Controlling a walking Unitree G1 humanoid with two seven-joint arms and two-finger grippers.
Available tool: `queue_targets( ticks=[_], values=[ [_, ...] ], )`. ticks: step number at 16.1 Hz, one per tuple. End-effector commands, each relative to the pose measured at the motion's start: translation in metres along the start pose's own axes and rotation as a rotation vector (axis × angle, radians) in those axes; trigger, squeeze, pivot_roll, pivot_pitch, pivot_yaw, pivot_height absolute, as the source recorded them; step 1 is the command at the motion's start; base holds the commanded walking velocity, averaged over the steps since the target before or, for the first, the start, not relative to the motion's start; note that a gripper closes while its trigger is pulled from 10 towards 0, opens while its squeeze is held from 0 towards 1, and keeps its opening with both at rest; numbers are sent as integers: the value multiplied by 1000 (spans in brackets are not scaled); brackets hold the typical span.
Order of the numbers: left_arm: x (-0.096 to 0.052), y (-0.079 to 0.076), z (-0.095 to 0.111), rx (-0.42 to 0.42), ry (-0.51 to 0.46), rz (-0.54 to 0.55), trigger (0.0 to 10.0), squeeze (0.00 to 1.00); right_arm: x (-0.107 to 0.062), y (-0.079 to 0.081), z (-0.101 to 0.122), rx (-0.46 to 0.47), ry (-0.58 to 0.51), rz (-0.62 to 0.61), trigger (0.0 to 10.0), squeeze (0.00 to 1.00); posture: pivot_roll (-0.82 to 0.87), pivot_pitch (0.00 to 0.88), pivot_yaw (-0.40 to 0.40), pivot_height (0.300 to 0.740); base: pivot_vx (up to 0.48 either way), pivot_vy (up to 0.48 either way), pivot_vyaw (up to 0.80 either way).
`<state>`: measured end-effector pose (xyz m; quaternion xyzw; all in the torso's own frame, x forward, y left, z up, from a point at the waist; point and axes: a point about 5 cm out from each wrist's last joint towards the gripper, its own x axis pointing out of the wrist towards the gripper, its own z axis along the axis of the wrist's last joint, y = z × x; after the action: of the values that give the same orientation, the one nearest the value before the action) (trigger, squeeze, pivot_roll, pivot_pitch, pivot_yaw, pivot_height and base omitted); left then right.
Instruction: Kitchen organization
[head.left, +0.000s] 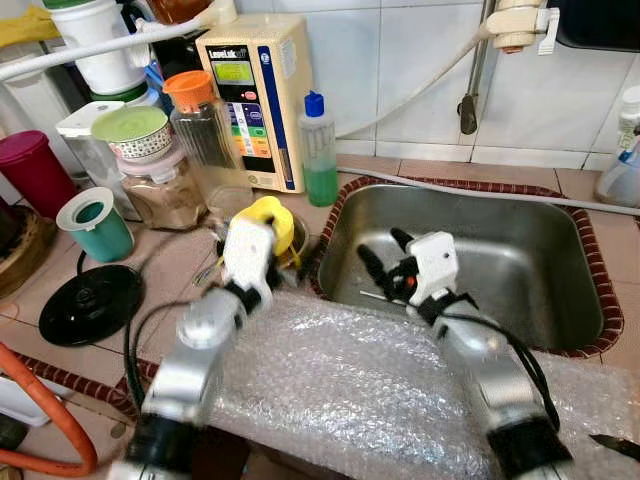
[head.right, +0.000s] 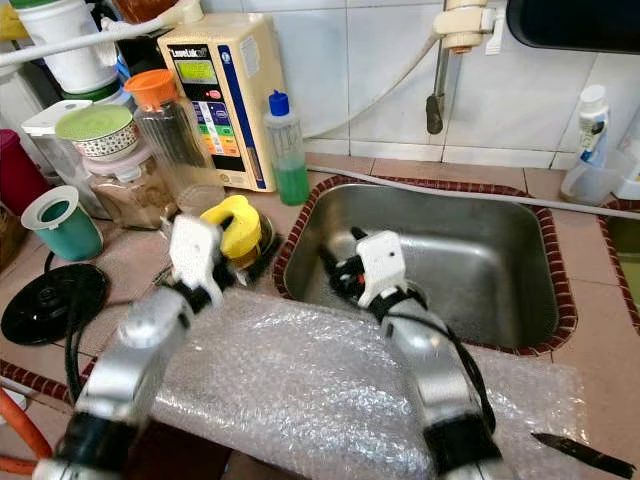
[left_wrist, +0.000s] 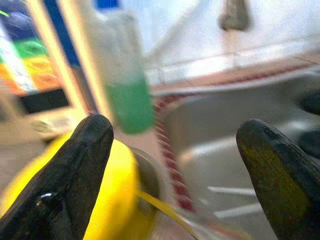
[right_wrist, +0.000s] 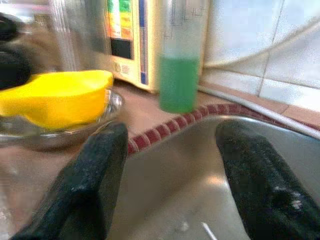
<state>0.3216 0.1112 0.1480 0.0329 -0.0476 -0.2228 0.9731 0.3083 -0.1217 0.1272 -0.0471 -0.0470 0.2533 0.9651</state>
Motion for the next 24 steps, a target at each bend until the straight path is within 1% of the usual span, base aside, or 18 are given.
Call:
queue_targets(
  ticks=[1,2,4,6,7,8,10,11,12,13,14,15,16,18,19,20,22,24],
  values=[
    [1,12,0,17,0,64,10000,1000,0,8,11,6,-31,42,10000,1000,7,0,138,740,0,0,0],
    [4,21,2,17,0,113,10000,1000,-7,15,17,26,-38,82,10000,1000,-6,0,143,740,0,0,0],
    [10,39,0,-26,34,238,10000,1000,-20,27,26,61,-42,162,10000,1000,-22,0,149,740,0,0,0],
    [13,52,-6,-73,106,345,10000,1000,-28,33,33,72,-40,203,10000,1000,-33,0,150,740,0,0,0],
    [20,50,-1,-101,105,337,10000,1000,-36,40,42,133,-40,267,10000,1000,-34,0,149,740,0,0,0],
    [24,48,0,-132,102,341,10000,1000,-39,44,47,174,-47,302,10000,1000,-36,0,147,740,0,0,0],
    [27,48,-3,-172,128,381,10000,1000,-43,47,54,171,-43,327,10000,1000,-46,0,147,740,0,0,0],
    [29,48,-7,-208,148,406,10000,1000,-44,49,57,165,-38,336,10000,1000,-47,0,146,740,0,0,0],
    [30,48,-12,-238,186,432,10000,1000,-45,51,60,167,-30,356,10000,1000,-45,0,142,740,0,0,0],
    [30,48,-13,-236,193,432,10000,1000,-46,51,61,171,-27,362,10000,1000,-45,0,141,740,0,0,0],
    [31,50,-12,-172,197,438,10000,0,-48,53,65,197,-20,383,10000,404,-47,0,140,740,0,0,0],
    [30,51,-10,-148,188,452,10000,0,-51,56,67,217,-17,414,10000,0,-46,0,139,740,0,0,0],
    [29,53,-12,-175,199,465,10000,0,-53,57,68,222,-15,425,10000,0,-44,0,138,740,0,0,0],
    [24,59,-18,-191,228,515,10000,0,-55,59,66,217,-4,428,10000,0,-42,0,137,740,0,0,0],
    [24,59,-17,-213,226,518,10000,0,-55,59,67,216,-4,430,10000,0,-41,0,138,740,0,0,0],
    [24,58,-15,-218,223,515,10000,0,-54,59,67,217,-3,432,10000,0,-37,0,140,740,0,0,0],
    [25,58,-17,-222,249,515,10000,0,-54,60,69,220,0,435,10000,0,-37,0,140,740,0,0,0],
    [24,57,-23,-285,298,529,10000,0,-53,61,70,220,-1,440,10000,0,-35,0,143,740,0,0,0]
  ],
)
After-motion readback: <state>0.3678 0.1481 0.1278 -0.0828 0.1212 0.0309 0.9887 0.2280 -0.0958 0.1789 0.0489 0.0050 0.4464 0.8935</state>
